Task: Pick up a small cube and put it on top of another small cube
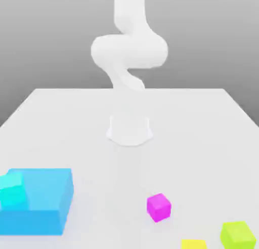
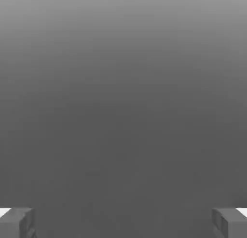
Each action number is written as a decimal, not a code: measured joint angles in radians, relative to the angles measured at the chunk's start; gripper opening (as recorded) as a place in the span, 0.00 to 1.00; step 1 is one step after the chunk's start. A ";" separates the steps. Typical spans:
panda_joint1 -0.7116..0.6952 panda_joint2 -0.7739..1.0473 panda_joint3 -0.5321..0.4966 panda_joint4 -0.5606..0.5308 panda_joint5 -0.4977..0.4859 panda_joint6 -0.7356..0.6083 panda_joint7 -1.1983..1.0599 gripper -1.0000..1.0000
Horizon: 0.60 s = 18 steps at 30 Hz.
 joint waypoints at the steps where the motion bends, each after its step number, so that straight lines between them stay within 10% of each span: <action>1: 0.009 0.040 0.000 -0.019 0.001 0.024 -0.013 0.50; 18: 0.124 0.660 0.024 -0.319 0.006 0.393 -0.218 0.50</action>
